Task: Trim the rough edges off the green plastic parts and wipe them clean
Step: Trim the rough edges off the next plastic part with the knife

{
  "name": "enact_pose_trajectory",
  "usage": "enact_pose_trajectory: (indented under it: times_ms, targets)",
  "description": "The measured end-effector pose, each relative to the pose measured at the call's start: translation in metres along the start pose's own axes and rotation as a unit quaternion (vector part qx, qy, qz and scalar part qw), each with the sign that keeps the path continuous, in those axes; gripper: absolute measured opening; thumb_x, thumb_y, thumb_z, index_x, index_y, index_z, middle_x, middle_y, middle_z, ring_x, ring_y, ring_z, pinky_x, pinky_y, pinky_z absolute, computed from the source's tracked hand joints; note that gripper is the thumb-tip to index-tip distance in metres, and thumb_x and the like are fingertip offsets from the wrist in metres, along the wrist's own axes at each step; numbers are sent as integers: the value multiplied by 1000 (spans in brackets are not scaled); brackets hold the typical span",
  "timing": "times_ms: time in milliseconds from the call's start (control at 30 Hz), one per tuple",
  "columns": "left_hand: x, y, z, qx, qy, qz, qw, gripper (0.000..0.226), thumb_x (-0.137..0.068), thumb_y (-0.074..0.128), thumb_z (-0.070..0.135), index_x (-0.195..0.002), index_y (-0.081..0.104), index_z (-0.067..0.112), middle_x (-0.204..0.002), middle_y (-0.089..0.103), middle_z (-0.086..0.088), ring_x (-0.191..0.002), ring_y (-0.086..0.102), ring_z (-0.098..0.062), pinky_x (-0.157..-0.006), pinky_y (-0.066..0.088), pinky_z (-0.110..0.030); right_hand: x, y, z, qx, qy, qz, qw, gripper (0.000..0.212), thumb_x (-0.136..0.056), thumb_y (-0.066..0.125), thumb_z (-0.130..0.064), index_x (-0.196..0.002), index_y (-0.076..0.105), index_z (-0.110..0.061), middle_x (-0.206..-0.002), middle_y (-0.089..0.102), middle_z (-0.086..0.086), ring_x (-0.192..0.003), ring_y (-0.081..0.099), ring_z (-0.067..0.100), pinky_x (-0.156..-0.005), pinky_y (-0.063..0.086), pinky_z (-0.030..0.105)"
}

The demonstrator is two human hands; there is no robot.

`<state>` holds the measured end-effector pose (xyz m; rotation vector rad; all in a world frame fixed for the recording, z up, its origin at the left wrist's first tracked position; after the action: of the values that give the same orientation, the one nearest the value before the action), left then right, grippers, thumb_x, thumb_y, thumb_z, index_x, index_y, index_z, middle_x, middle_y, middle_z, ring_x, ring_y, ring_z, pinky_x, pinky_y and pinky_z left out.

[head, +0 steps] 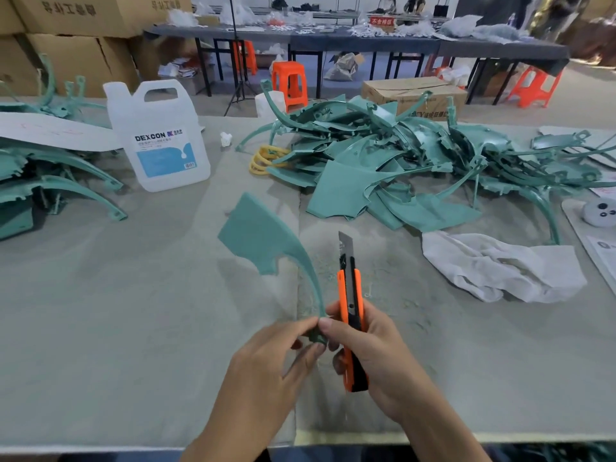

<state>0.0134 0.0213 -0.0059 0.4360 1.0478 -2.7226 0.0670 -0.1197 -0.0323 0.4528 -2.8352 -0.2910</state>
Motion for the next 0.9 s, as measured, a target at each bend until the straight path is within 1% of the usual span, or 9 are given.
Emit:
enact_pose_trajectory:
  times_ms: [133,233,300,433,500,567,667,800,900]
  targets:
    - [6,-24,-6,26,-28,58,998,46,-74,70,65,-116,63,50,-98,68,32,-88,64,6,-73,45,-6,5,20,-16,25,-26,-50,998,23,-85,80,-19,-97,64,-8,-73,61,3,-60,56,13,-51,48,28]
    - [15,-39,-6,53,-49,129,989,41,-74,67,66,-110,68,47,-90,69,28,-84,64,5,-60,41,-1,6,34,-24,26,-43,-66,997,18,-94,71,-14,-100,62,0,-77,61,4,-68,58,16,-52,48,30]
    - [20,-43,-4,70,-48,149,985,36,-77,66,67,-104,72,45,-88,70,26,-82,65,4,-58,42,-2,7,39,-23,14,-34,-67,997,20,-96,67,-17,-103,62,1,-78,63,3,-72,60,17,-51,48,29]
    - [21,-44,-5,102,-66,144,982,31,-76,71,65,-100,73,44,-89,71,28,-83,65,4,-59,45,-5,7,39,-19,-2,-16,-53,998,25,-95,68,-23,-107,63,-2,-81,64,4,-70,63,17,-51,49,28]
    - [22,-39,-4,102,-58,127,985,25,-74,76,55,-97,75,45,-89,71,26,-83,64,5,-60,43,-4,4,36,-12,-21,4,-26,999,24,-93,71,-20,-112,63,-7,-82,62,6,-67,61,18,-53,48,28]
    - [23,-34,-5,97,-48,99,989,26,-75,78,58,-97,76,44,-90,71,25,-84,65,4,-61,42,-2,2,34,-3,-56,36,-1,998,30,-91,72,-14,-120,64,-12,-86,61,11,-70,57,24,-55,45,32]
    - [18,-27,-26,156,-107,65,980,45,-71,65,79,-104,72,48,-98,72,23,-93,65,-1,-72,46,-8,3,33,5,-105,67,7,992,34,-87,72,-8,-120,66,-3,-78,60,14,-63,53,25,-50,41,28]
    - [-14,-48,-90,178,-209,182,944,48,-78,52,72,-113,66,42,-110,69,21,-101,64,2,-92,52,-31,13,27,4,-148,78,-20,986,45,-76,80,-10,-119,69,-9,-71,61,8,-55,51,17,-41,41,25]
    - [-58,-70,-125,100,-224,206,947,71,-86,45,68,-142,49,24,-141,54,1,-128,52,-15,-112,40,-45,20,29,-3,-136,64,-66,986,35,-75,82,-12,-109,77,-18,-75,61,8,-56,54,19,-42,41,26]
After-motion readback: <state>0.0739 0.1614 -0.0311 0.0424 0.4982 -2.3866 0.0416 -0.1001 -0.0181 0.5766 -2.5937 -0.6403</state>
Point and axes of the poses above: each hand's wrist, its own x-axis away from the middle knuckle, its own y-axis out of the palm, z = x × y, the point moved 8 cm from there along -x, towards the middle knuckle
